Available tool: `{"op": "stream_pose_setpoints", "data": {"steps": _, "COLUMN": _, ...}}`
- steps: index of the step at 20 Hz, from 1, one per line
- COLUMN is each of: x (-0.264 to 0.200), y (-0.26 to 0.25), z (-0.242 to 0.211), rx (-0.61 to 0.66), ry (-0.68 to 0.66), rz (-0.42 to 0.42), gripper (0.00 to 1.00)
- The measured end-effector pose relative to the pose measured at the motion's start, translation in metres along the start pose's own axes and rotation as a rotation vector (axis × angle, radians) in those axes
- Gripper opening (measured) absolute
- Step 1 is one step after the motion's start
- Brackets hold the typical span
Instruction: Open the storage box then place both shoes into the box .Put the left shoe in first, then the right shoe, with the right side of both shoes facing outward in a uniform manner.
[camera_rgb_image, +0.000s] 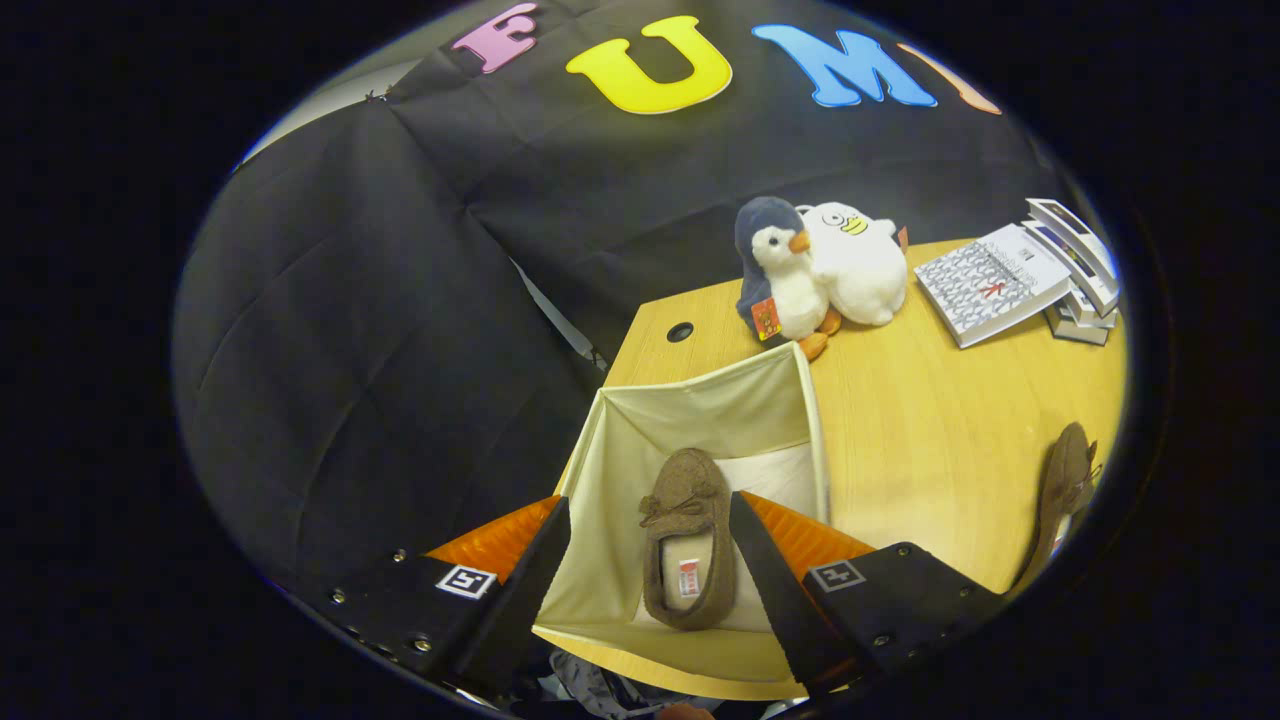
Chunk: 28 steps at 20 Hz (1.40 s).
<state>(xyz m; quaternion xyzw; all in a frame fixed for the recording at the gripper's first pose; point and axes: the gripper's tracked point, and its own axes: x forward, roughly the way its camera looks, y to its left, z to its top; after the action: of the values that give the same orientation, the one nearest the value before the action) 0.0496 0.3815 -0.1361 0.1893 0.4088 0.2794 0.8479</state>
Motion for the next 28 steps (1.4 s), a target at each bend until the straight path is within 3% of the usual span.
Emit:
{"op": "stream_pose_setpoints", "data": {"steps": 8, "x": -0.087, "y": -0.075, "z": 0.029, "rx": -0.123, "ry": -0.111, "rz": -0.064, "gripper": 0.98}}
{"op": "stream_pose_setpoints", "data": {"steps": 16, "x": -0.153, "y": -0.181, "z": 0.036, "rx": -0.178, "ry": -0.148, "rz": -0.215, "gripper": 0.98}}
{"op": "stream_pose_setpoints", "data": {"steps": 28, "x": -0.179, "y": -0.31, "z": -0.015, "rx": -0.132, "ry": -0.029, "rz": -0.369, "gripper": 0.98}}
